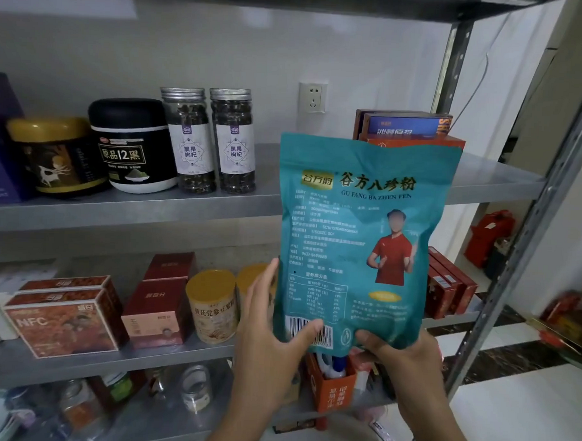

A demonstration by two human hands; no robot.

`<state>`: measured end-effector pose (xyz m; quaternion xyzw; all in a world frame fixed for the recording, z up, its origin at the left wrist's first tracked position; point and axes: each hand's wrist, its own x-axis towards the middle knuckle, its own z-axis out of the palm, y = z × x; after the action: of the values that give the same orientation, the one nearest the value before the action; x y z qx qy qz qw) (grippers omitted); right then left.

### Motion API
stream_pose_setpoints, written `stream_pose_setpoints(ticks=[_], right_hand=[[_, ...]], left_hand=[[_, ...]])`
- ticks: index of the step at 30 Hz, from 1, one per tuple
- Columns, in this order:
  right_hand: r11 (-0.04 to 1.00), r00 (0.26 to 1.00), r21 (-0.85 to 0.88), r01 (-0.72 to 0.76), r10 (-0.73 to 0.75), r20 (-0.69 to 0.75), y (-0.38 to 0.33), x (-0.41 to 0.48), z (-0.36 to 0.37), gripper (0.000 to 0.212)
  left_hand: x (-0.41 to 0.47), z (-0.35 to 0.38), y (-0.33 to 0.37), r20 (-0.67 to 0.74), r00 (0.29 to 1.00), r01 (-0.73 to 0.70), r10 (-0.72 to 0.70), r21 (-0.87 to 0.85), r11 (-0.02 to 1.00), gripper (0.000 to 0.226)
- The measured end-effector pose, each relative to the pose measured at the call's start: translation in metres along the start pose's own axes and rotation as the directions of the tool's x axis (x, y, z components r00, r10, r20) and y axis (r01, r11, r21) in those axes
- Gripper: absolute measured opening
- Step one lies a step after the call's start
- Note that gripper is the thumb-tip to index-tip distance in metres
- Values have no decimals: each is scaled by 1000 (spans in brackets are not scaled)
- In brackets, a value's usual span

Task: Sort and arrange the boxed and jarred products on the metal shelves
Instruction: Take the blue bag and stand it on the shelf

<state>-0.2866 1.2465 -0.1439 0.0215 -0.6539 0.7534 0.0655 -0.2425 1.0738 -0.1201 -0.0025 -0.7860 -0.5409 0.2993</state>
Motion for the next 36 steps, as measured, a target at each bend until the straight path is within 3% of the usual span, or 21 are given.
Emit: stream_pose_setpoints(ticks=[2,4,6,9,11,14,15,17,19,23,25,28,31,33,36], right_hand=[[997,996,-51,54,-58,-65,3,1,2,22],[986,983,-111,121,-135,-125,6,-1,7,27],[965,966,-180,188,-215,-145,13,-6,13,33],[920,934,-253,298,-335,-120,22,-14,22,40],[824,874,-406,395,-473,-110,27,-17,26,38],[597,803,-669,443,-596,0,30,-25,31,13],[545,803,-725,422,-595,20,28,-28,34,20],[471,792,-767,435,-606,77,27,-37,38,53],[378,765,-800,465,-626,148,22,-46,43,68],[202,612,-797,569,-752,246,15,-45,47,53],[117,599,-800,589,-728,334,13,-41,51,56],[105,710,-821,562,-570,413,8,-49,63,67],[140,669,-715,685,-508,542,10,-47,56,73],[337,660,-583,739,-536,526,4,-33,42,63],[668,821,-480,569,-421,386,-12,-4,18,78]], left_hand=[[-9,7,7,-40,989,-133,142,169,977,83],[-17,15,13,43,990,-139,134,146,979,79],[-20,22,16,149,987,-68,56,78,995,83],[-16,27,23,271,959,107,-86,-66,992,107],[-11,27,27,309,939,217,-150,-197,956,125],[-4,29,29,355,917,315,-181,-367,875,119],[-2,29,29,349,914,345,-205,-408,845,117],[1,27,25,304,917,381,-259,-469,797,115],[4,24,22,265,923,381,-280,-513,770,112],[3,23,21,294,926,370,-235,-594,714,114],[5,23,19,284,934,355,-218,-662,660,91],[14,13,11,243,947,322,-211,-701,637,45],[31,-4,2,204,954,299,-221,-705,643,33],[43,-19,-3,218,950,310,-222,-719,621,33],[55,-35,-5,321,935,345,-147,-742,574,42]])
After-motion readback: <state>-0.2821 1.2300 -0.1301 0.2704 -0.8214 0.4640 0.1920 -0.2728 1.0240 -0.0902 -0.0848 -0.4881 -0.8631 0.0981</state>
